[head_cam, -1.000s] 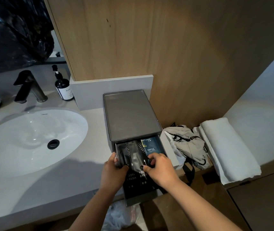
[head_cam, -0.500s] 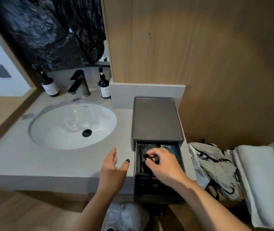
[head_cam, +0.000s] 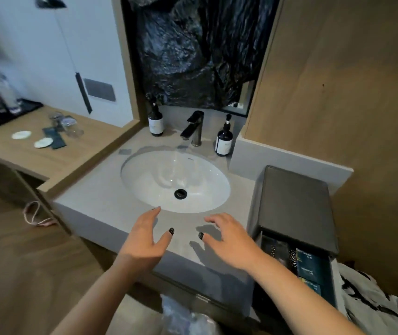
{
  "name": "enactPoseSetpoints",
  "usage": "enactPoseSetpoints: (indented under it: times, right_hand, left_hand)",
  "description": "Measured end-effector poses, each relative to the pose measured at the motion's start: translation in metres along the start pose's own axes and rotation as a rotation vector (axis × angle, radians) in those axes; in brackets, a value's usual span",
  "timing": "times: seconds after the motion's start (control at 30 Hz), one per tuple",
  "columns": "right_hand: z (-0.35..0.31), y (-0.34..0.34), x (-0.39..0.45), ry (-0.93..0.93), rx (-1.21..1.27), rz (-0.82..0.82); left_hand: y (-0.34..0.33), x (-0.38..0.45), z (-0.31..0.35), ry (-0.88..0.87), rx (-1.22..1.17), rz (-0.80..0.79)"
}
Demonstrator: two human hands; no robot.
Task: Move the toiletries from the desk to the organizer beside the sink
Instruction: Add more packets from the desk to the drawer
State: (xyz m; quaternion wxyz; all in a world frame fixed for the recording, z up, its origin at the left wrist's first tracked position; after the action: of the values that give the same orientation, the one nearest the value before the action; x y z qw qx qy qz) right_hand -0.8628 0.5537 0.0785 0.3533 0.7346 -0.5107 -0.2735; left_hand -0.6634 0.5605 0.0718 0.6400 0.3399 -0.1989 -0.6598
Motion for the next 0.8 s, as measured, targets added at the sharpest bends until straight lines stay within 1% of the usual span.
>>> enactPoseSetpoints:
  times: [0.13, 0.23, 0.4, 0.47, 0.63, 0.8]
  right_hand:
    - [-0.044, -0.030, 0.051, 0.043, -0.082, -0.100]
    - [-0.071, -0.050, 0.083, 0.066, -0.150, -0.162]
    - [-0.132, -0.090, 0.154, 0.115, -0.184, -0.188]
    - [-0.158, -0.107, 0.182, 0.134, -0.179, -0.197]
    - [-0.211, -0.140, 0.236, 0.157, -0.133, -0.163]
    - [-0.244, -0.165, 0.279, 0.157, -0.136, -0.209]
  left_hand:
    - [0.063, 0.025, -0.042, 0.003, 0.076, 0.018]
    - [0.099, 0.045, -0.065, 0.014, 0.150, 0.001]
    - [0.157, 0.077, -0.113, -0.011, 0.362, -0.029]
    - [0.179, 0.085, -0.133, -0.028, 0.409, -0.041]
    - [0.232, 0.107, -0.168, -0.030, 0.411, -0.021]
    - [0.267, 0.138, -0.198, -0.019, 0.429, -0.002]
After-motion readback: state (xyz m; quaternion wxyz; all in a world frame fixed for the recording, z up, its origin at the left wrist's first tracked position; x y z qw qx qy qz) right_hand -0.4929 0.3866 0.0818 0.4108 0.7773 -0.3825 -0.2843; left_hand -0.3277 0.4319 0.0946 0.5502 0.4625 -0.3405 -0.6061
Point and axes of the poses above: each hand's wrist, its own x-axis towards the middle knuckle, its own y-axis out of the back of the hand, z = x × y, the point moved 3 cm from there along x, towards the middle knuckle, and after that the axes turned 7 degrees about y, right-handed, at the moved point
